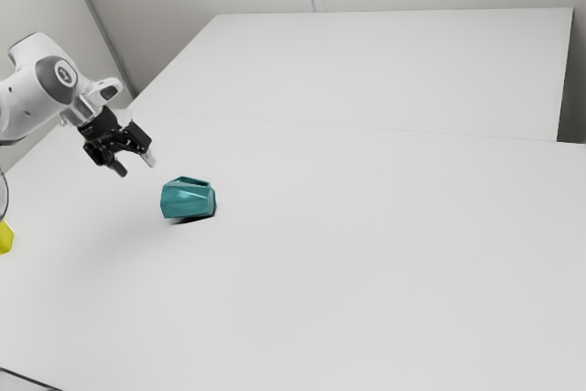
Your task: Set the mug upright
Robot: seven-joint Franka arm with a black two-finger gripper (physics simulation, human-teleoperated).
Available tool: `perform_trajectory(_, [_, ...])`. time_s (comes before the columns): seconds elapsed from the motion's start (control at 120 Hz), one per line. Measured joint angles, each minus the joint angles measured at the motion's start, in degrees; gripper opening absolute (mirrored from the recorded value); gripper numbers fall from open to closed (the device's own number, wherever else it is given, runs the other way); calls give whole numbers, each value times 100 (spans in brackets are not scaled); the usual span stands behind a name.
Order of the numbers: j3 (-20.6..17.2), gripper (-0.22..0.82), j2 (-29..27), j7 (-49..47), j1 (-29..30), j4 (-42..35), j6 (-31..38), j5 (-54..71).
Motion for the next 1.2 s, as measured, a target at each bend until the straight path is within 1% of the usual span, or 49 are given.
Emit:
perform_trajectory(0.075, [-1,60,204,199,144,71,-248,-160])
perform_trajectory(0.2, [-53,60,720,543,382,338,-674,-386])
perform_trajectory(0.292, [-99,60,1051,834,536,634,-940,-622])
perform_trajectory(0.408, [-151,60,1322,1265,806,782,-1237,-1174])
perform_trajectory(0.467, [-247,60,1450,1480,973,794,-1351,-1445])
perform_trajectory(0.65, [-415,60,1664,2060,1138,802,-1583,-2094])
perform_trajectory(0.908, [-435,60,1736,2617,1200,795,-1689,-2627])
perform_trajectory(1.067, [-433,60,1885,2833,1172,792,-1663,-2847])
perform_trajectory(1.108, [-433,58,1896,2873,1165,793,-1651,-2889])
perform_trajectory(1.2, [-438,45,1888,2949,1168,806,-1629,-2944])
